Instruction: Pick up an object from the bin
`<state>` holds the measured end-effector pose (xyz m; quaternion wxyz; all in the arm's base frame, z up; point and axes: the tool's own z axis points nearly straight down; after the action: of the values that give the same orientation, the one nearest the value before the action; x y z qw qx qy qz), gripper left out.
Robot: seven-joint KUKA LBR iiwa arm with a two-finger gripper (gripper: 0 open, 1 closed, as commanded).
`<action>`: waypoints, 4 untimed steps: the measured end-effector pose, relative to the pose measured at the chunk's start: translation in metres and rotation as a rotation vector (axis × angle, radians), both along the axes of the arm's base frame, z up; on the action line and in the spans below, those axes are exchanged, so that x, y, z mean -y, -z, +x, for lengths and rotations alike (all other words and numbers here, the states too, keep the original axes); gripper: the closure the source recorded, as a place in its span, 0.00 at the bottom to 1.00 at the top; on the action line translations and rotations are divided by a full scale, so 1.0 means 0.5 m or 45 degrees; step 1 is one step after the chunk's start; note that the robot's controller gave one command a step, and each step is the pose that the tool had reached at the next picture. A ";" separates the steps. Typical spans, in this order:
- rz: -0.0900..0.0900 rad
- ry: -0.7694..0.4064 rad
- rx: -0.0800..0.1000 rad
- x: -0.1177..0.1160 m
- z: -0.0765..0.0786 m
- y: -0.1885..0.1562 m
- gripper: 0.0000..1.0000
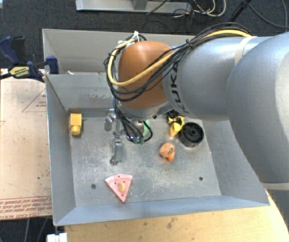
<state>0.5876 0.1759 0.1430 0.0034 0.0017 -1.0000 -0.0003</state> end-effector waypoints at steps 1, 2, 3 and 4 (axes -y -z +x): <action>0.002 0.003 0.009 0.001 0.003 -0.010 0.00; 0.003 -0.070 0.018 0.030 -0.063 0.042 0.00; 0.003 -0.239 0.010 0.071 -0.118 0.133 0.00; 0.003 -0.483 0.031 0.076 -0.104 0.161 1.00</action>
Offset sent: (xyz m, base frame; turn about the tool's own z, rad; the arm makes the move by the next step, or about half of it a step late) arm -0.0806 -0.0377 -0.0621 -0.1318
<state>0.5359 0.1381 0.0623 -0.0089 0.1903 -0.9817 -0.0009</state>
